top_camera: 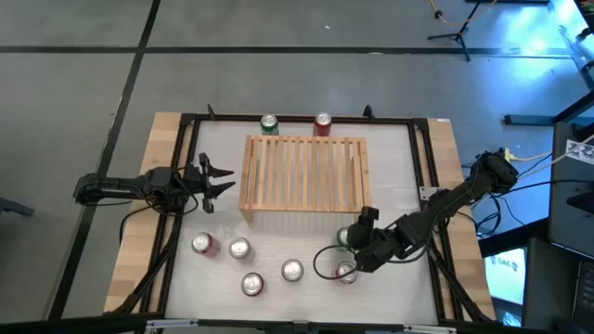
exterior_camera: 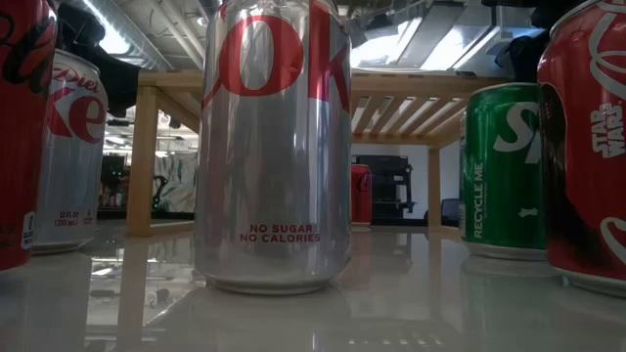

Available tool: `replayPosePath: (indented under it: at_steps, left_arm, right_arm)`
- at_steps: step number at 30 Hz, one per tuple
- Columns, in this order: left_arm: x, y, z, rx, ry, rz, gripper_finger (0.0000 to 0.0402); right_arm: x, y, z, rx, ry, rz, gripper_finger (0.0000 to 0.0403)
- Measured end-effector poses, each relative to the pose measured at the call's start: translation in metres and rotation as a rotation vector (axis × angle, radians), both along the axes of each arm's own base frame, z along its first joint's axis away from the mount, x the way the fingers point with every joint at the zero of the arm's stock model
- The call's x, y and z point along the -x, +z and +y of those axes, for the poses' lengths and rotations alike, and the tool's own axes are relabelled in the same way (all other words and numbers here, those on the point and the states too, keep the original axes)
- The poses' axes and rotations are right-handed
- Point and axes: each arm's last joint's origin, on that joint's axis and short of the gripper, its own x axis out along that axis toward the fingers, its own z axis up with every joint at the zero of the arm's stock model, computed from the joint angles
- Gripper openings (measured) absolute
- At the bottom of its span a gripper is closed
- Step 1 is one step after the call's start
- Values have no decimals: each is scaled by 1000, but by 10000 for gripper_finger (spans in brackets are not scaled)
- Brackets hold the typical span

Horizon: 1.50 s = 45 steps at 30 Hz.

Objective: Place canned beverage on shelf
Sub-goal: Put the bottom green soda can on the shelf

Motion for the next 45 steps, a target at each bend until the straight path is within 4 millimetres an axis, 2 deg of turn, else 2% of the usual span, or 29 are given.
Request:
replayPosePath:
  at_steps: [4, 16, 45]
  left_arm:
    - [0, 0, 0, 0, 0, 0, 151]
    - [0, 0, 0, 0, 0, 0, 151]
    - [0, 0, 0, 0, 0, 0, 151]
  right_arm:
    - [0, 0, 0, -5, 2, 3, 291]
    - [1, 0, 0, -12, 9, 23, 335]
    - [1, -1, 0, -16, 34, 34, 337]
